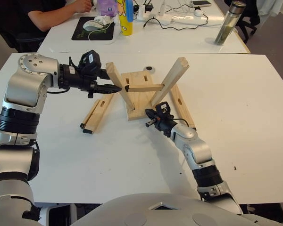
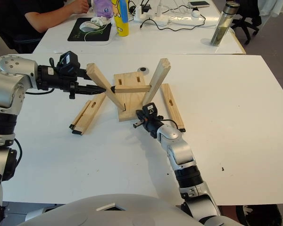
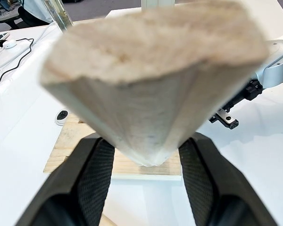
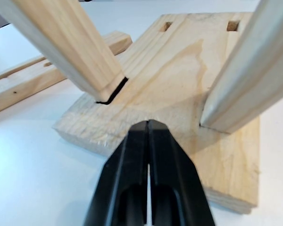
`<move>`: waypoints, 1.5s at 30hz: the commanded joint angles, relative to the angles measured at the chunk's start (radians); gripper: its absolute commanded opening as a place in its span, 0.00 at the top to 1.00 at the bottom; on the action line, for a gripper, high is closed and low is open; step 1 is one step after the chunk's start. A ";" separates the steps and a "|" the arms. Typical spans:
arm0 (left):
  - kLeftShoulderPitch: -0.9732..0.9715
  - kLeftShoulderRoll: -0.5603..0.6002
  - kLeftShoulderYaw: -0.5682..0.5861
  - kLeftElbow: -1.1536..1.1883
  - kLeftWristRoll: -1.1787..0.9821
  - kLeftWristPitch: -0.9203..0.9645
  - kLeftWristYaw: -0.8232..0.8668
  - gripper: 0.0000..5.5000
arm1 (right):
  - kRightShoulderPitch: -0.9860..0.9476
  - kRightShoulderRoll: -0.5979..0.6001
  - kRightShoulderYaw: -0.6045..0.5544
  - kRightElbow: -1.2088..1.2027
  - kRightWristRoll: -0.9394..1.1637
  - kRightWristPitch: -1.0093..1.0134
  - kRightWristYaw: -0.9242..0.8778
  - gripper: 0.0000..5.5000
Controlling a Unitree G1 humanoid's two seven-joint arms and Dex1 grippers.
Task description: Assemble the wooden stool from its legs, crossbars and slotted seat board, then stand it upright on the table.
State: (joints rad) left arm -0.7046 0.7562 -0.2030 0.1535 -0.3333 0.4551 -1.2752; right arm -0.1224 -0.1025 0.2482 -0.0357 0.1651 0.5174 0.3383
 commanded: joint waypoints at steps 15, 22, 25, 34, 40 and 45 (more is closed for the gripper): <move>0.109 -0.139 -0.132 0.076 0.095 0.005 0.090 0.62 | 0.035 -0.003 0.043 0.059 0.006 0.135 0.027 1.00; 0.104 -0.150 -0.106 0.219 0.102 -0.020 0.092 0.62 | 0.072 0.026 -0.028 -0.117 0.110 -0.005 0.087 1.00; 0.101 -0.149 -0.105 0.222 0.096 -0.015 0.086 0.62 | 0.103 0.011 -0.034 -0.278 0.161 0.000 0.106 1.00; 0.087 -0.141 -0.118 0.227 0.101 -0.011 0.060 0.62 | -0.091 0.058 -0.010 -0.487 0.024 -0.049 -0.092 1.00; 0.068 -0.150 -0.129 0.228 0.101 -0.007 0.047 0.62 | -0.167 0.061 0.099 -0.300 -0.182 -0.067 -0.186 1.00; 0.063 -0.148 -0.135 0.210 0.095 0.001 0.044 0.62 | -0.160 0.025 0.176 -0.148 -0.302 0.098 -0.198 1.00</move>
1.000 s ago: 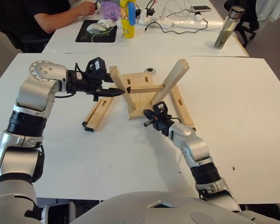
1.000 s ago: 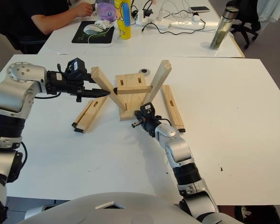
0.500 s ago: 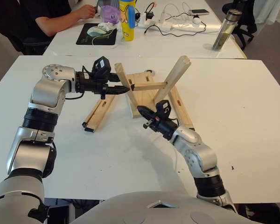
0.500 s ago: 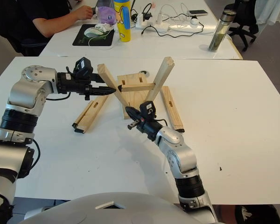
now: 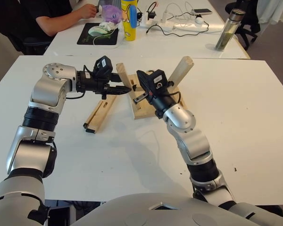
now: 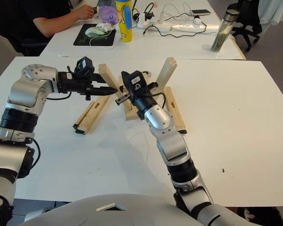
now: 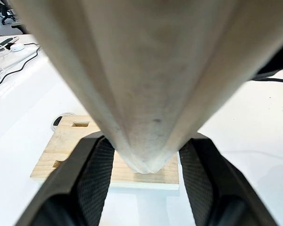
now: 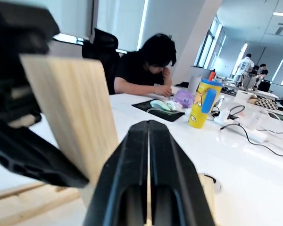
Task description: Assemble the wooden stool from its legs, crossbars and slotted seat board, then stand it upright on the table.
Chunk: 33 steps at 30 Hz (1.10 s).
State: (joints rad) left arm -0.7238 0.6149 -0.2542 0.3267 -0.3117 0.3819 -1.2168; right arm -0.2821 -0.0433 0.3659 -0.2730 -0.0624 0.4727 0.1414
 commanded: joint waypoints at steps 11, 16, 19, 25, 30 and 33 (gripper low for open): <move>0.108 0.002 -0.069 -0.005 0.058 0.099 0.007 0.62 | -0.007 -0.009 -0.066 -0.079 0.008 -0.120 0.038 1.00; 0.100 0.006 -0.071 0.009 0.065 0.096 0.008 0.62 | 0.209 -0.110 -0.108 -0.185 0.157 -0.196 0.201 1.00; 0.062 -0.003 -0.087 0.050 0.077 0.091 -0.014 0.62 | 0.360 -0.185 -0.146 -0.177 0.166 -0.234 0.234 1.00; -0.027 -0.041 -0.164 0.183 0.145 0.021 -0.075 0.62 | 0.318 -0.160 -0.167 -0.005 0.134 -0.167 0.176 1.00; -0.035 -0.071 -0.211 0.245 0.177 -0.013 -0.117 0.62 | 0.210 -0.090 -0.131 0.139 0.102 -0.129 0.135 1.00; -0.013 -0.064 -0.210 0.242 0.165 -0.001 -0.140 0.62 | 0.149 -0.062 -0.088 0.251 0.054 -0.091 0.115 1.00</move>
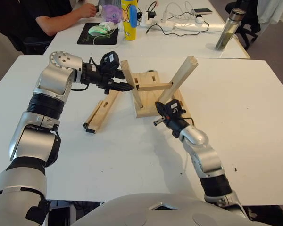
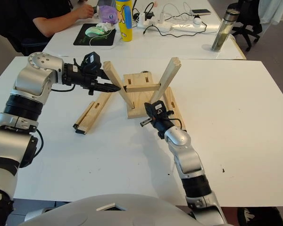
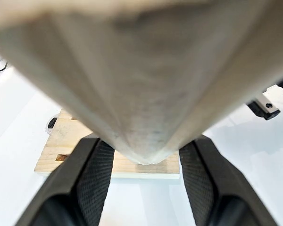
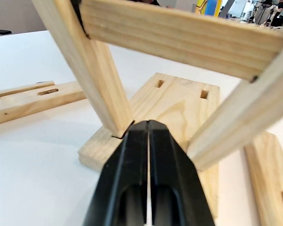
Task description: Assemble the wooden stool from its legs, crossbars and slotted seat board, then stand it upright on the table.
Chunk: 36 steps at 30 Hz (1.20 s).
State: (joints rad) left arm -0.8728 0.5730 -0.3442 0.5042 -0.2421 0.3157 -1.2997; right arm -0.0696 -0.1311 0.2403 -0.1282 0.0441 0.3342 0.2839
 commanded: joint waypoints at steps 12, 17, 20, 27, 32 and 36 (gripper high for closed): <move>0.375 0.197 -0.032 -0.302 -0.121 0.231 -0.115 0.62 | 0.022 -0.002 0.067 -0.026 -0.102 0.252 -0.044 1.00; 0.412 0.146 0.042 -0.377 -0.203 0.270 0.001 0.62 | 0.047 -0.062 0.157 -0.028 -0.119 0.393 0.014 1.00; 0.440 0.081 0.074 -0.413 -0.234 0.273 0.095 0.62 | 0.059 -0.091 0.212 -0.020 -0.128 0.438 0.044 1.00; 0.603 -0.064 0.125 -0.442 -0.272 0.225 0.251 0.62 | 0.053 -0.112 0.244 0.020 -0.112 0.454 0.090 1.00; 0.669 -0.053 0.034 -0.374 -0.152 0.130 0.268 0.62 | 0.065 -0.109 0.237 0.032 -0.088 0.458 0.106 1.00; 0.678 -0.021 -0.026 -0.336 -0.072 0.054 0.269 0.62 | 0.076 -0.103 0.231 0.044 -0.068 0.465 0.120 1.00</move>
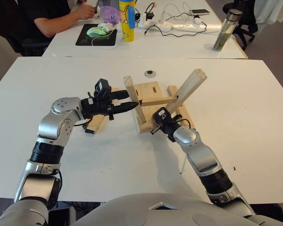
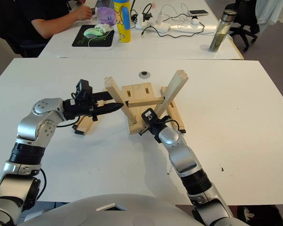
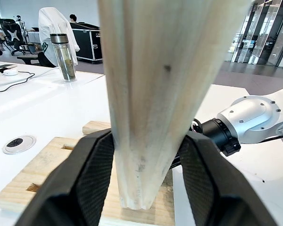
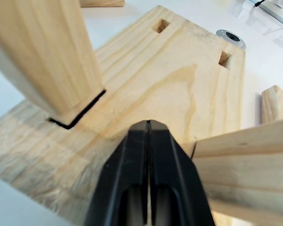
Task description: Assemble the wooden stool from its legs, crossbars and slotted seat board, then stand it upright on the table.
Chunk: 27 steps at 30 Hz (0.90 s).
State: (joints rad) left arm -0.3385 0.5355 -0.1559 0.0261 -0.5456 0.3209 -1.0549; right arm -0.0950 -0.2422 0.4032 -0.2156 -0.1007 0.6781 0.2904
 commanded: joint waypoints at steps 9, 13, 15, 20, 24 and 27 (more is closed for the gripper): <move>0.121 0.064 -0.277 0.239 0.314 -0.068 0.027 0.62 | 0.103 0.006 0.070 0.134 0.081 0.119 0.121 1.00; 0.130 0.100 -0.313 0.279 0.358 -0.107 0.020 0.62 | 0.107 0.002 0.064 0.137 0.085 0.120 0.126 1.00; 0.139 0.107 -0.317 0.286 0.357 -0.112 0.015 0.62 | 0.109 0.000 0.059 0.136 0.088 0.122 0.128 1.00; 0.131 0.118 -0.329 0.292 0.363 -0.122 0.012 0.62 | 0.109 0.005 0.054 0.136 0.094 0.123 0.120 1.00; 0.110 0.105 -0.288 0.292 0.307 -0.107 0.018 0.62 | 0.103 0.003 0.063 0.142 0.101 0.122 0.121 1.00; 0.106 0.087 -0.223 0.265 0.214 -0.075 0.016 0.62 | 0.105 0.005 0.065 0.145 0.101 0.119 0.118 1.00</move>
State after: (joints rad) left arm -0.3510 0.5818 -0.3417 0.1916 -0.4032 0.0775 -1.0314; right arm -0.1015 -0.2333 0.3966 -0.2036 -0.0577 0.6774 0.3138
